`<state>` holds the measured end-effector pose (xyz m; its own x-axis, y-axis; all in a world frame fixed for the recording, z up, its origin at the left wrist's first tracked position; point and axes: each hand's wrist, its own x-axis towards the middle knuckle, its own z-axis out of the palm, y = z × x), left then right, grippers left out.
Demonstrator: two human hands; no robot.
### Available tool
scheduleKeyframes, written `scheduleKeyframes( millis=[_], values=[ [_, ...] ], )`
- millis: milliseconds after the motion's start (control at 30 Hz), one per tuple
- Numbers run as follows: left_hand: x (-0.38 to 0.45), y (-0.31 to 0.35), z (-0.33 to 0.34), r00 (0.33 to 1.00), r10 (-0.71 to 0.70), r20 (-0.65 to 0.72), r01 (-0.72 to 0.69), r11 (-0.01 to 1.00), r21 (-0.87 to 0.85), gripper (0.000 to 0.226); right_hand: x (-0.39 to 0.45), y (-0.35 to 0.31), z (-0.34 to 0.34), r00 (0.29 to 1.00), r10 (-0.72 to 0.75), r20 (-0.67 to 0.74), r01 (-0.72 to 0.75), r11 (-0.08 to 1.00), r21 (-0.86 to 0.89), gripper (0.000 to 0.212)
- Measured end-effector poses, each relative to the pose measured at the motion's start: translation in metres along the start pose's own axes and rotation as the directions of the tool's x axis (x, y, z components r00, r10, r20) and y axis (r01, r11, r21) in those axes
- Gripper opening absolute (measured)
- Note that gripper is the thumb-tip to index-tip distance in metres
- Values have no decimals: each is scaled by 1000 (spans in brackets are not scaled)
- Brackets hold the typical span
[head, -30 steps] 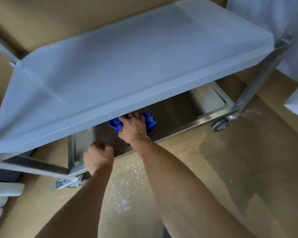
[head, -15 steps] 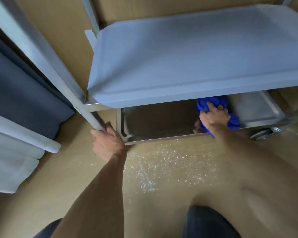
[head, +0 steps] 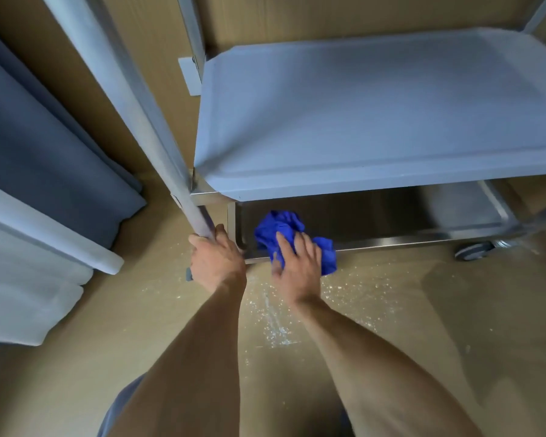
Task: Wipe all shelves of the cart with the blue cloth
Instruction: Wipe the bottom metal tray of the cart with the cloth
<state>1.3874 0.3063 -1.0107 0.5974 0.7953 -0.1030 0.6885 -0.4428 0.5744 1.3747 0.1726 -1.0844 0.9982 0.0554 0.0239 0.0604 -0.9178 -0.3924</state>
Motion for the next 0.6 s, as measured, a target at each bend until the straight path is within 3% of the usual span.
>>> scheduleKeyframes(
  millis=[100, 200, 267, 467, 600],
  values=[
    [-3, 2, 0, 1000, -21, 9, 22, 1000, -7, 42, 0, 99, -31, 921, 325, -214, -319, 946, 62, 53],
    [-3, -3, 2, 999, 52, 1, -52, 999, -3, 39, 8, 185, -69, 798, 561, -219, -547, 827, 127, 68],
    [-1, -7, 2, 995, 98, -7, -97, 995, 27, 38, 14, 202, -78, 812, 566, -144, -565, 823, 47, 74],
    [8, -20, 0, 964, 258, 62, -264, 956, 125, 40, 33, 160, -61, 836, 485, -255, -526, 842, -123, 64],
    [9, -22, -2, 965, 259, 43, -262, 963, 62, 35, 58, 145, -74, 902, 392, -182, -432, 840, -329, 51]
  ],
)
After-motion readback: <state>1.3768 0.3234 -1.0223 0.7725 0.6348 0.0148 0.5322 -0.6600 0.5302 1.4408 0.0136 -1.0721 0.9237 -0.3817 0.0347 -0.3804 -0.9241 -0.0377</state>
